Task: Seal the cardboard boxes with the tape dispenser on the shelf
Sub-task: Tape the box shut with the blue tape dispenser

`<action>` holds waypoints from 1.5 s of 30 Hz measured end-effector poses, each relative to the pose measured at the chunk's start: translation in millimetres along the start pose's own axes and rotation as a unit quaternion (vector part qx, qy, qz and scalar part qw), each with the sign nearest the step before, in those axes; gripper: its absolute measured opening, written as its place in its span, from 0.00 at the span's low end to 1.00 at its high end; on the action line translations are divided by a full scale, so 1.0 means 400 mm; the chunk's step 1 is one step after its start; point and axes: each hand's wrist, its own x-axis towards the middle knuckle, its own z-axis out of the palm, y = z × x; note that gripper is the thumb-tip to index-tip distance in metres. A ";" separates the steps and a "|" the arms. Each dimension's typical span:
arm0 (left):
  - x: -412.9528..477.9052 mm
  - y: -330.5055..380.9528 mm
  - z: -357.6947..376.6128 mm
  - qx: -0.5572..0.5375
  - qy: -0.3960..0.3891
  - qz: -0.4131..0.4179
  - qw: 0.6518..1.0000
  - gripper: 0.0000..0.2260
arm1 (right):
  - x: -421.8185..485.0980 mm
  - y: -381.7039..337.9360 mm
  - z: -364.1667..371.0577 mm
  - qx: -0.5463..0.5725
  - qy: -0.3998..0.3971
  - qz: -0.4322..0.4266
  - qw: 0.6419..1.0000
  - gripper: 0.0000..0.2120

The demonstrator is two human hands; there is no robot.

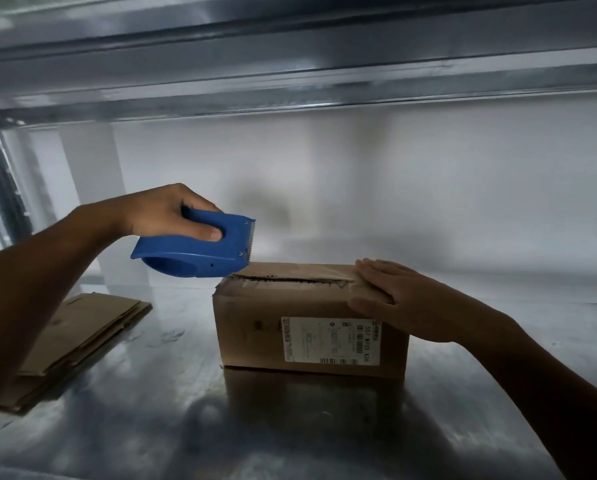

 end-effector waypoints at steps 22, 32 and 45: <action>-0.083 -0.143 0.038 -0.021 0.013 -0.083 0.996 0.18 | -0.011 -0.012 0.002 0.004 0.004 -0.035 0.999 0.30; -0.087 -0.152 0.060 -0.049 0.031 -0.068 0.996 0.17 | 0.021 -0.104 -0.030 -0.140 -0.038 -0.098 0.985 0.41; -0.092 -0.149 0.077 -0.076 0.039 -0.047 0.995 0.16 | 0.183 -0.361 0.078 -0.141 -0.005 -0.072 0.987 0.44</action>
